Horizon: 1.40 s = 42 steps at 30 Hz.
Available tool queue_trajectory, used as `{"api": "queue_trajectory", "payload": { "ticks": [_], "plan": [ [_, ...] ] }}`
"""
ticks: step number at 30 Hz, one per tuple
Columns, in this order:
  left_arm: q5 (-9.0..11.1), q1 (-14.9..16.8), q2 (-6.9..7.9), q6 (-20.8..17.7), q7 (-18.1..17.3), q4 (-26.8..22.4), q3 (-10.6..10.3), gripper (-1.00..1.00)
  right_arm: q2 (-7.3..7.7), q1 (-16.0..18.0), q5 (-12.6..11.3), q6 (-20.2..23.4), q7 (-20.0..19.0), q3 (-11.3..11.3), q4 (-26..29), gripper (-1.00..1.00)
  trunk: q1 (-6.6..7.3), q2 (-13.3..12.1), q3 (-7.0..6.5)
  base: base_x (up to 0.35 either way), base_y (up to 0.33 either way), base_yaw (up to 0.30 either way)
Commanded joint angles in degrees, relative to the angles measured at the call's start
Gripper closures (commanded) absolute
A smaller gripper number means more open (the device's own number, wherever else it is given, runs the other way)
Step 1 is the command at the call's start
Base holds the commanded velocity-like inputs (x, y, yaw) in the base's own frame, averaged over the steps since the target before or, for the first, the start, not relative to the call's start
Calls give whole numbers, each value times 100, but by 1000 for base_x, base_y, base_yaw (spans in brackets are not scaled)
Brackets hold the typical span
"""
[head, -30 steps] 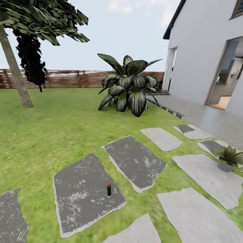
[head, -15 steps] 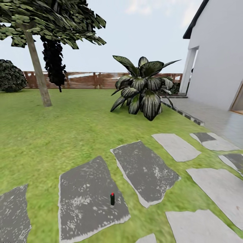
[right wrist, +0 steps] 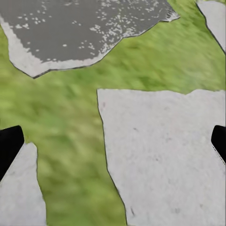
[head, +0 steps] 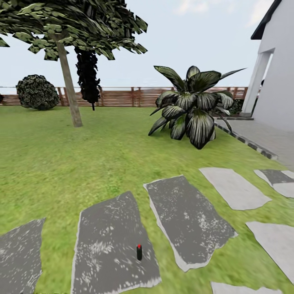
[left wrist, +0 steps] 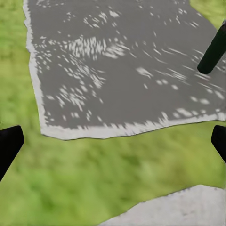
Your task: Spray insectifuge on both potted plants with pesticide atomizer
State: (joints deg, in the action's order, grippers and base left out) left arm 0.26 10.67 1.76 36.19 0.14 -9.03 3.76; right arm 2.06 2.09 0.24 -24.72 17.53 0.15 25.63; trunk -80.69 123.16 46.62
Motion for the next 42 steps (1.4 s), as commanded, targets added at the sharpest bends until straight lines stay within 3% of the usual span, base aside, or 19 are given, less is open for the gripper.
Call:
{"api": "queue_trajectory", "payload": {
  "ticks": [1,20,42],
  "plan": [
    [1,5,-1,19,-5,6,20,-100,-1,2,3,-15,13,2,-4,-100,-1,2,5,137,-251,275],
    [9,5,0,30,3,-2,20,-100,14,2,25,-23,10,2,4,-100,-1,2,5,6,-275,41],
    [9,5,9,28,3,-2,28,-100,5,2,12,-22,13,2,-5,-100,-1,2,5,0,-277,274]
  ]
}}
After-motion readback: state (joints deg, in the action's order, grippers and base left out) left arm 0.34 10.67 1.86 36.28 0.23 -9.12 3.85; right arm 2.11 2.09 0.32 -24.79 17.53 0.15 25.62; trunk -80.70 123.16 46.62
